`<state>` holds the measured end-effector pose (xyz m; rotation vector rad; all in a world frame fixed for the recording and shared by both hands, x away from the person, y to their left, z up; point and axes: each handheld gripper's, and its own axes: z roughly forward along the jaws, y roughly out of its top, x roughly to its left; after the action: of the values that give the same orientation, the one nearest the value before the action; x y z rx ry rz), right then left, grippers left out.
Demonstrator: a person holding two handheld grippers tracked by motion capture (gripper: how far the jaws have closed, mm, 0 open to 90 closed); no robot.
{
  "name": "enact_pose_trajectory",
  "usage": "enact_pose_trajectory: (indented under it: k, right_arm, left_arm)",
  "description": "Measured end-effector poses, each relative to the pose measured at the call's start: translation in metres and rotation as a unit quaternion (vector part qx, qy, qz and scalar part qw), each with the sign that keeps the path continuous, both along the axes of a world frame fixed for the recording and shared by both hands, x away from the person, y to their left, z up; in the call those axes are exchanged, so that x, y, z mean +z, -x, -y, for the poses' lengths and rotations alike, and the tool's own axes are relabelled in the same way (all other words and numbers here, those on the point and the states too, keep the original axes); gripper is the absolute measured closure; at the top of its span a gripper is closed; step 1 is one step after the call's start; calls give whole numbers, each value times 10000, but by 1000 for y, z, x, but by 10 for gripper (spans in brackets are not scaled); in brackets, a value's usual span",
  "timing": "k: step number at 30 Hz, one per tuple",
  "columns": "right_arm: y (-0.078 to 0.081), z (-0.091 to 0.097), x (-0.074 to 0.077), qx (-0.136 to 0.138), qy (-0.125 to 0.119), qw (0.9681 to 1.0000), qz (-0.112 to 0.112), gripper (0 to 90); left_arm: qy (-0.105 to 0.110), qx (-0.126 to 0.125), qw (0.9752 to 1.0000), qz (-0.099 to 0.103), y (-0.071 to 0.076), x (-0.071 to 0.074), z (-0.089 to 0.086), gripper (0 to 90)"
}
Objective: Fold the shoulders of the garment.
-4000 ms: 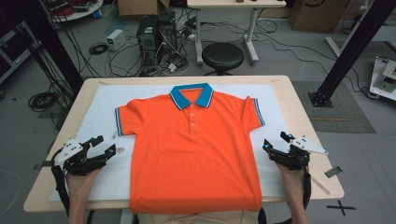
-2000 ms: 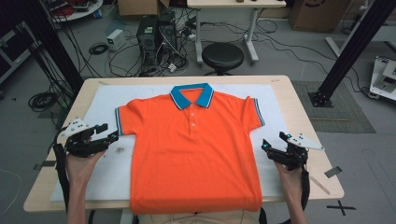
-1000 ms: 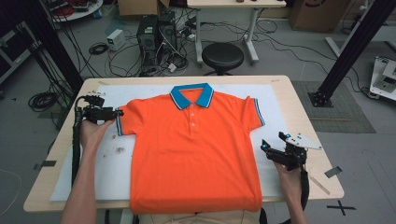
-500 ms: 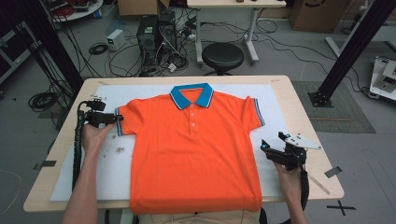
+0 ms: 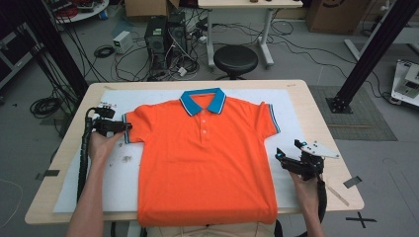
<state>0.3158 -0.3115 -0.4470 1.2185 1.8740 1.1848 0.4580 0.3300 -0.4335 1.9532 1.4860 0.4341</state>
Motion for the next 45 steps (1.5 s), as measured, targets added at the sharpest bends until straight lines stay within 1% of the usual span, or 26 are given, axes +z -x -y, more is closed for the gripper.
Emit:
enact_pose_trajectory:
  k: [1, 2, 3, 4, 6, 7, 10, 11, 13, 15, 18, 22, 23, 26, 27, 29, 30, 31, 36, 37, 40, 41, 42, 43, 44, 45]
  right_arm:
    - [0, 0, 0, -2, 9, 10000, -2, 227]
    - [0, 0, 0, -2, 9, 10000, -2, 227]
    - [-1, 0, 0, 3, 31, 10000, 9, 228]
    - [-1, 0, 0, -2, 24, 10000, -7, 228]
    - [-1, 0, 0, -2, 24, 10000, -4, 229]
    - [-1, 0, 0, 4, 30, 10000, -2, 228]
    - [-1, 0, 0, 5, 33, 10000, 3, 229]
    - [-1, 0, 0, 7, 35, 10000, 5, 229]
    - [0, 0, 0, 0, 23, 10000, -18, 229]
    - [-1, -1, 0, 8, 38, 10000, -6, 229]
    - [-1, -1, 0, -4, 57, 10000, -23, 230]
    - [-1, -2, 0, -15, 63, 10000, -49, 231]
    - [-1, -2, 0, -22, 69, 10000, -49, 231]
    - [-1, -2, 0, -11, 66, 10000, -48, 231]
    - [-1, -2, 0, 6, 79, 10000, -32, 231]
    - [-1, -2, 0, 11, 66, 10000, -50, 231]
    - [-1, -2, 0, 11, 66, 10000, -50, 231]
    - [-1, -2, 0, 4, 69, 9999, -75, 231]
    - [-1, -2, 0, 17, 82, 10000, -54, 231]
    - [-2, -2, 0, 19, 103, 9999, -48, 231]
    - [-2, -2, 0, 23, 111, 9999, -62, 231]
    - [-2, -3, 0, 3, 115, 9999, -97, 232]
    - [-2, -3, 0, 3, 115, 9999, -97, 232]
    - [-2, -3, 0, 26, 133, 9999, -84, 232]
    - [-2, -3, 0, 28, 137, 9999, -82, 232]
    - [-2, -3, 0, 27, 135, 9999, -84, 232]
  left_arm:
    - [-38, -15, 10000, 17, 1, 1, 2, 619]
    - [-77, -106, 9999, 14, 1, 1, 4, 619]
    - [-227, -112, 9997, 26, 1, 1, 9, 638]
    - [-227, -112, 9997, 26, 1, 1, 9, 649]
    - [-202, -108, 9997, 50, 1, 1, 10, 673]
    - [-113, -117, 9999, 46, 1, 0, 8, 702]
    - [-42, -123, 9999, 108, 2, 0, 8, 787]
    - [45, -133, 9998, 146, 3, -2, 7, 803]
    - [99, -97, 9997, 176, 4, -2, 7, 818]
    - [176, -69, 9996, 212, 6, -2, 6, 823]
    - [183, -95, 9995, 239, 7, 1, 6, 825]
    - [180, -177, 9991, 354, 10, 9, 10, 828]
    - [190, -183, 9988, 422, 10, 12, 13, 829]
    - [177, -259, 9985, 443, 11, 16, 16, 829]
    - [182, -285, 9982, 499, 11, 18, 19, 829]
    - [146, -475, 9969, 615, 12, 23, 29, 829]
    - [146, -475, 9969, 615, 12, 23, 29, 829]
    - [188, -566, 9960, 668, 13, 25, 34, 829]
    - [168, -686, 9956, 619, 13, 24, 44, 829]
    - [174, -733, 9951, 638, 14, 24, 50, 829]
    - [154, -814, 9945, 647, 14, 25, 55, 830]
    - [167, -836, 9940, 685, 15, 26, 61, 830]
    - [167, -836, 9940, 685, 15, 26, 61, 830]
    - [141, -906, 9934, 693, 17, 28, 67, 831]
    - [141, -906, 9934, 693, 17, 28, 67, 831]
    - [103, -963, 9926, 732, 18, 30, 72, 831]
